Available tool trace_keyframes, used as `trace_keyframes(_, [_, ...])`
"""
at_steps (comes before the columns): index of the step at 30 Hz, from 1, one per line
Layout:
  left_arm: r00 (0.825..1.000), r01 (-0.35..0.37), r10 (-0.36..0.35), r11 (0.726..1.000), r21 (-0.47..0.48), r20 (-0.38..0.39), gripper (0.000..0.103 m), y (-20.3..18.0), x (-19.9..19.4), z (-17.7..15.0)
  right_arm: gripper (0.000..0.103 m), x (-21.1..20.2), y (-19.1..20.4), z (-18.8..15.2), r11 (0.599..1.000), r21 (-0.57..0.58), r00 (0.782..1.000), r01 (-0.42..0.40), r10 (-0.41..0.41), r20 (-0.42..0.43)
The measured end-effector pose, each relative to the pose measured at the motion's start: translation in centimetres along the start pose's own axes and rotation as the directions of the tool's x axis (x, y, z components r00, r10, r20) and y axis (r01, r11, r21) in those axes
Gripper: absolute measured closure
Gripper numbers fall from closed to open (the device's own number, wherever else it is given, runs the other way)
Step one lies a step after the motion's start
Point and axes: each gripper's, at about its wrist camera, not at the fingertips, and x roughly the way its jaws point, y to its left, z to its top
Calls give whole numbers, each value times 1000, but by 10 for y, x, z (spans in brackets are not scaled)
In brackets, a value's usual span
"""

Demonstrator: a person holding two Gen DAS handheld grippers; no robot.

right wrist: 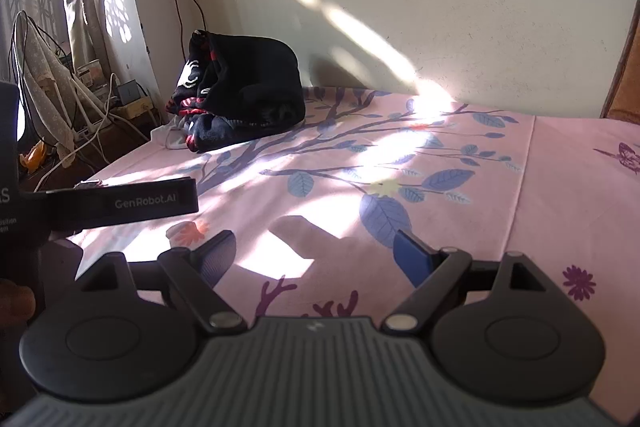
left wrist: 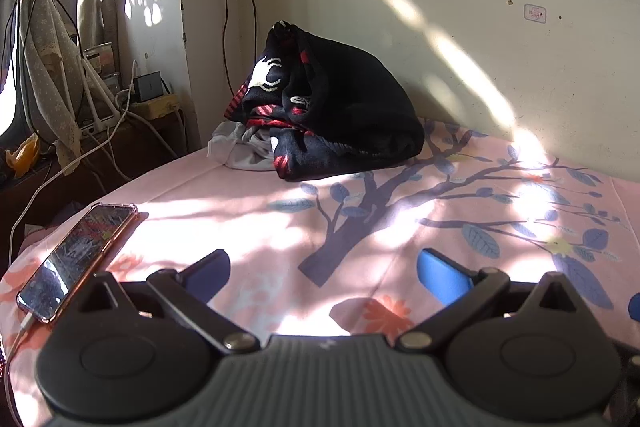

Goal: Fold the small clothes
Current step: 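Release the sweater bundle and pull both grippers back from it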

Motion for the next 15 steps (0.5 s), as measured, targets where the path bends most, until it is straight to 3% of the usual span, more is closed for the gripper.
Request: trace_keyframes(15, [1000, 3, -3, 1000, 23, -26, 0, -4, 6, -5, 14, 5, -10, 0, 997, 73, 999, -18, 21, -46])
